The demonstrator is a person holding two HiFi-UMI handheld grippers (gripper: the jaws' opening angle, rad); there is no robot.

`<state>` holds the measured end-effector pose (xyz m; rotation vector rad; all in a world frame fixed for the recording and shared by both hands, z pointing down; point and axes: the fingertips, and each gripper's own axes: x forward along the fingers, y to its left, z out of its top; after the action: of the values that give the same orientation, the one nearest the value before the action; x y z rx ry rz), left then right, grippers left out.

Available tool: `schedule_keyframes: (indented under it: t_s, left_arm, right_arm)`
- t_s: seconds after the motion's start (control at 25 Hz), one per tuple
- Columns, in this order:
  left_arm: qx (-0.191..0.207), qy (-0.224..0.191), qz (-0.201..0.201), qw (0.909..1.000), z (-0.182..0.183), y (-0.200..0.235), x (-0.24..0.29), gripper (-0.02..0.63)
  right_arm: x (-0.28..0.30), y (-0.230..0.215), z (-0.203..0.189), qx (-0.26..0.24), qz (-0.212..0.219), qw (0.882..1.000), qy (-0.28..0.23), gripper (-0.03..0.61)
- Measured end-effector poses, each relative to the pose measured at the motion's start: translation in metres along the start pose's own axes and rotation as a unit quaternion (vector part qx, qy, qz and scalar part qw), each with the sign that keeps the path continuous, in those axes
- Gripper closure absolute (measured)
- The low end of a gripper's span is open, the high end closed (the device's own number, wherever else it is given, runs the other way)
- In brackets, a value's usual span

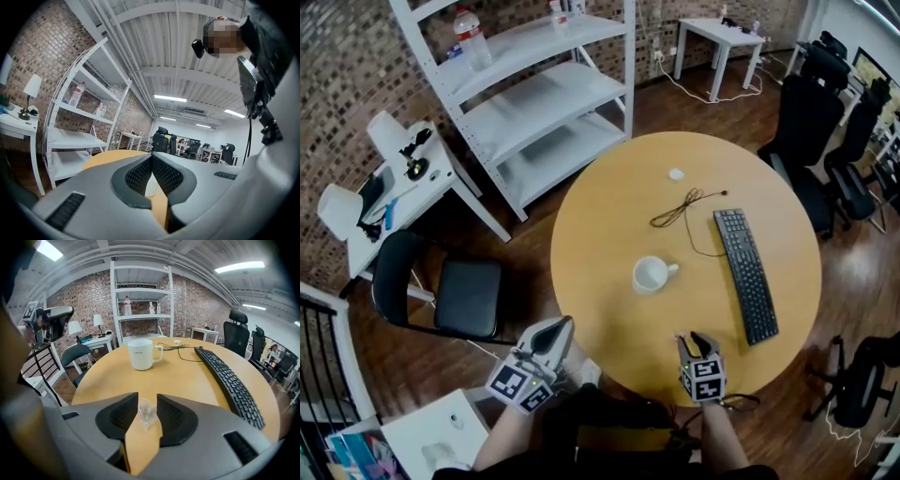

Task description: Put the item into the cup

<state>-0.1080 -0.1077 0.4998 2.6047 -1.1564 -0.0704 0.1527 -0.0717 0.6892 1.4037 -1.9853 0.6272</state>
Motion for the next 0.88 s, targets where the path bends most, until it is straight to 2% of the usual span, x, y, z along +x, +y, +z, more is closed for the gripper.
schedule_keyframes:
  t_s: [0.24, 0.44, 0.52, 0.56, 0.72, 0.88]
  left_arm:
    - [0.001, 0.006, 0.031, 0.9995, -0.001, 0.011, -0.013, 0.611]
    - [0.003, 0.016, 0.037, 0.9992, -0.006, 0.012, -0.016, 0.611]
    - [0.004, 0.017, 0.033, 0.9993, -0.006, 0.011, -0.014, 0.611]
    - [0.005, 0.017, 0.029, 0.9994, -0.005, 0.010, -0.012, 0.611]
    - [0.011, 0.013, 0.009, 0.9998, 0.000, 0.005, 0.000, 0.611]
    - [0.016, 0.001, -0.009, 0.9998, 0.012, 0.002, 0.008, 0.611]
  right_arm:
    - [0.020, -0.003, -0.015, -0.015, 0.002, 0.999, 0.033, 0.449]
    - [0.024, 0.001, -0.026, -0.016, 0.005, 0.999, 0.046, 0.455]
    - [0.020, -0.001, -0.026, -0.019, -0.011, 0.999, 0.042, 0.544]
    - [0.018, -0.003, -0.025, -0.019, -0.017, 0.999, 0.038, 0.565]
    - [0.008, -0.005, -0.008, -0.017, -0.022, 1.000, 0.014, 0.565]
    - [-0.009, -0.006, 0.033, -0.031, -0.031, 0.999, -0.025, 0.565]
